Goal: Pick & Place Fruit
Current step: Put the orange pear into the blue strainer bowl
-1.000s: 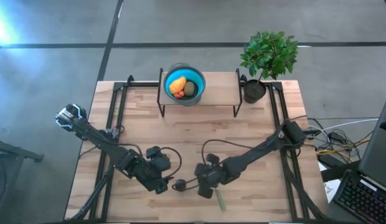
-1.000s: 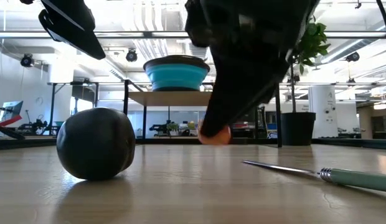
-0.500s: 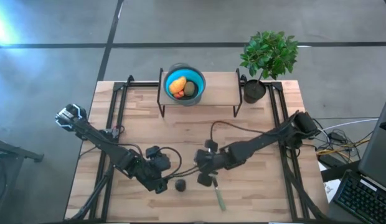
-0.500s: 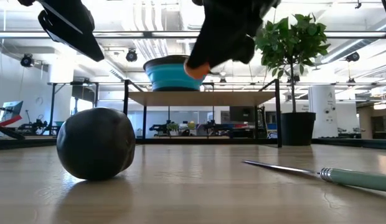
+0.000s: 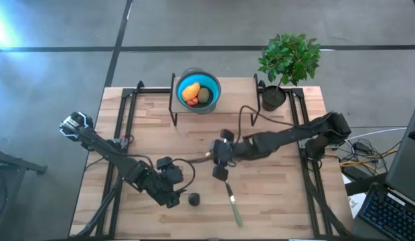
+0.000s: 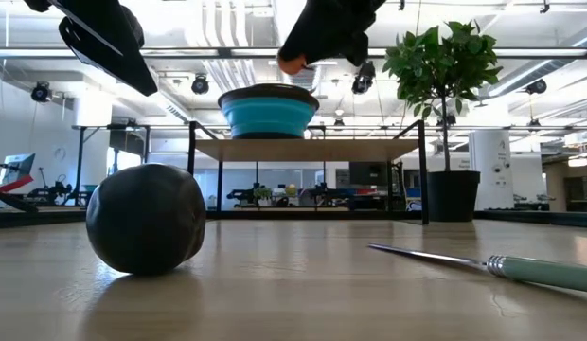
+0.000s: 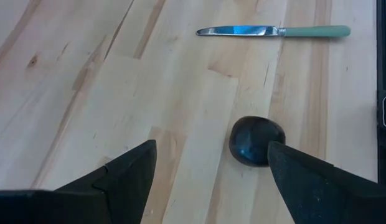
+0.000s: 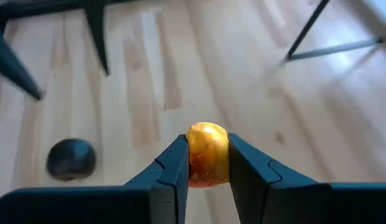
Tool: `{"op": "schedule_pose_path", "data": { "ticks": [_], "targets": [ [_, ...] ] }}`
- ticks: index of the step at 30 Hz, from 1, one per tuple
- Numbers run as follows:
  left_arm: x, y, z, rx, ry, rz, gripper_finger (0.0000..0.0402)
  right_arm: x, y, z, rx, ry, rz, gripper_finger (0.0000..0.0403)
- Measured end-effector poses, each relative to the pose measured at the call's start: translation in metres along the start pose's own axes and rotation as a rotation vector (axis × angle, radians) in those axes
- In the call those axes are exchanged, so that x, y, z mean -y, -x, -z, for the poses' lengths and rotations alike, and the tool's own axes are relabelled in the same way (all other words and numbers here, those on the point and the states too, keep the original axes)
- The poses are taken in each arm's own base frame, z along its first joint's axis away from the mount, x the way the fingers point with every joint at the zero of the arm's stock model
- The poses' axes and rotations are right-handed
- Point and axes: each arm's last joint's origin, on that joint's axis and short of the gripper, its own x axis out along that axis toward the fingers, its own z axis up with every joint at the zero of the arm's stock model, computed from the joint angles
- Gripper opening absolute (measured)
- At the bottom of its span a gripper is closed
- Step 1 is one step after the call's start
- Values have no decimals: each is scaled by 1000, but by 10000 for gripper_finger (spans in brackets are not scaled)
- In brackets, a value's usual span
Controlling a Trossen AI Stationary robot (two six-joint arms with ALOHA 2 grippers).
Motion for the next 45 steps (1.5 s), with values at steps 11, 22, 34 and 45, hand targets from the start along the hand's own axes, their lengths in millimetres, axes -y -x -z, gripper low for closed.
{"op": "schedule_pose_path", "data": {
  "ticks": [11,22,34,45],
  "targets": [
    [-4,-5,8,-20,12,-21,312,45,21,-25,86,-7,42,79],
    [-5,-6,8,-22,21,-22,312,78,35,-49,227,-30,30,74],
    [-7,-7,6,-18,29,-33,312,122,32,-68,369,-104,108,73],
    [-10,-9,4,-18,37,-45,312,176,17,-74,428,-171,232,73]
  ]
}}
